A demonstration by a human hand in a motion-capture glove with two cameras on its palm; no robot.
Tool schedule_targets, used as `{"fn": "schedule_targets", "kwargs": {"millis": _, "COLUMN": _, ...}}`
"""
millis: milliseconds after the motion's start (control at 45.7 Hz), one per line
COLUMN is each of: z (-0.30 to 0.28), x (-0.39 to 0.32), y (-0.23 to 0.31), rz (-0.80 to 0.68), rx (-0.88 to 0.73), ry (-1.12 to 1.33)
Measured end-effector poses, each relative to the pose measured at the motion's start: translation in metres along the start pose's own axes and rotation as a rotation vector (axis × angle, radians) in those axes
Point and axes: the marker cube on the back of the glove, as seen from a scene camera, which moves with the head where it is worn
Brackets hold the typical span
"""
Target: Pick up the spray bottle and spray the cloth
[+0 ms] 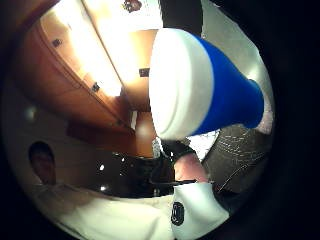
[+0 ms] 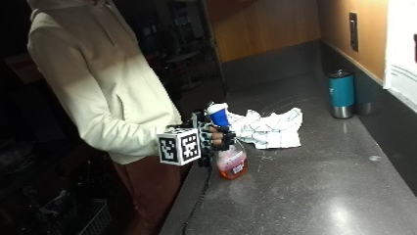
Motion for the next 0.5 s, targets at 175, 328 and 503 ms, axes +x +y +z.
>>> {"fn": "schedule_targets", "kwargs": {"millis": 175, "z": 0.011, "x": -0.004, "y": -0.01, "rz": 0.023, "rx": -0.008, "ry": -0.05}}
{"fn": "schedule_targets", "kwargs": {"millis": 328, "z": 0.016, "x": -0.007, "y": -0.021, "rz": 0.025, "rx": -0.006, "ry": -0.061}}
{"fn": "schedule_targets", "kwargs": {"millis": 503, "z": 0.026, "x": -0.01, "y": -0.03, "rz": 0.028, "rx": -0.03, "ry": -0.064}}
